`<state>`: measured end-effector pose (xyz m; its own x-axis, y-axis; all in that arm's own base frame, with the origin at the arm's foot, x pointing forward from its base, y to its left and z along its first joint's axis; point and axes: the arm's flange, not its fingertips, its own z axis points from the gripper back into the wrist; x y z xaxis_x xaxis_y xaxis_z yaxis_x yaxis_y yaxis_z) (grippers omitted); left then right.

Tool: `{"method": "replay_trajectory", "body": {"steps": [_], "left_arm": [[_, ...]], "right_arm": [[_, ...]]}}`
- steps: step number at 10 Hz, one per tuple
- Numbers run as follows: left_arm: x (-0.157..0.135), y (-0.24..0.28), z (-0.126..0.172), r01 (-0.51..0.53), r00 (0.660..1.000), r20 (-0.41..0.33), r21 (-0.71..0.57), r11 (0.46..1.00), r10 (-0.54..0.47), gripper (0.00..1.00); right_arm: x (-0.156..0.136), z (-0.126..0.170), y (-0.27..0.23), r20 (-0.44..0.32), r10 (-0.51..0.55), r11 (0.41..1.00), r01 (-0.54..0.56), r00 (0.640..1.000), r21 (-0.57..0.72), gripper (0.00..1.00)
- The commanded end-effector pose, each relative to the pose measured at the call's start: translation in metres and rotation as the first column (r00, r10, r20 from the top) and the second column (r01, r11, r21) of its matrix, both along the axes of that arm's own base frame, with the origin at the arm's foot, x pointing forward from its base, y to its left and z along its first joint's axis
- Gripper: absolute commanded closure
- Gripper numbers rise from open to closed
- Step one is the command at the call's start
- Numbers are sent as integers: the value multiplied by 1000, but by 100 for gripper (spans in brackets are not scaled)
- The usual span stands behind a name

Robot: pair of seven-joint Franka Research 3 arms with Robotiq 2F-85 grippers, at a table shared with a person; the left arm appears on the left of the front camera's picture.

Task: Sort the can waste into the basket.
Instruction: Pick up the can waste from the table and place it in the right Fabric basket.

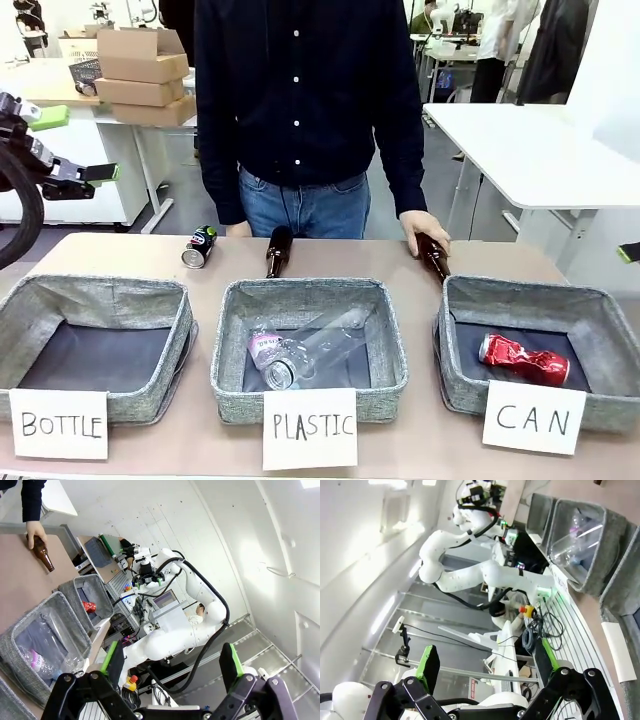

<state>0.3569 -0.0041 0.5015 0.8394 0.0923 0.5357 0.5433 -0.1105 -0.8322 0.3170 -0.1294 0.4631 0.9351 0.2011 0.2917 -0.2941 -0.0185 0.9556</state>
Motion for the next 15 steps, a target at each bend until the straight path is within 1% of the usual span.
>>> {"method": "replay_trajectory", "body": {"steps": [1,6,7,8,9,10,11,12,13,14,15], "left_arm": [[-1,-2,2,1,1000,23,-22,1000,0,0],[-1,-2,2,1,1000,23,-22,1000,0,0],[0,0,0,0,1000,0,0,1000,0,0],[18,-9,15,-86,996,10,253,964,87,0],[40,-13,22,-81,993,-41,447,891,111,0],[60,-11,25,-99,983,-56,630,770,172,0],[77,-2,24,-156,950,-40,800,579,311,0],[86,9,22,-132,924,-54,884,448,380,0],[89,21,18,-104,873,-41,958,267,486,0],[92,29,15,-71,846,-44,978,194,531,0],[100,32,22,-158,866,30,963,217,499,0]], "right_arm": [[-2,1,-3,21,13,1000,-13,1000,-5,0],[-2,1,-3,21,13,1000,-13,1000,-5,0],[-2,1,-3,21,13,1000,-13,1000,-5,0],[-2,1,-3,21,13,1000,-13,1000,-5,0],[-2,1,-3,21,13,1000,-13,1000,-5,0],[-2,1,-3,21,13,1000,-13,1000,-5,0],[-2,1,-3,21,13,1000,-13,1000,-5,0],[-2,1,-3,21,13,1000,-13,1000,-5,0],[-2,1,-3,21,13,1000,-13,1000,-5,0],[-2,1,-3,21,13,1000,-13,1000,-5,0],[-2,1,-3,21,13,1000,-13,1000,-5,0]]}}
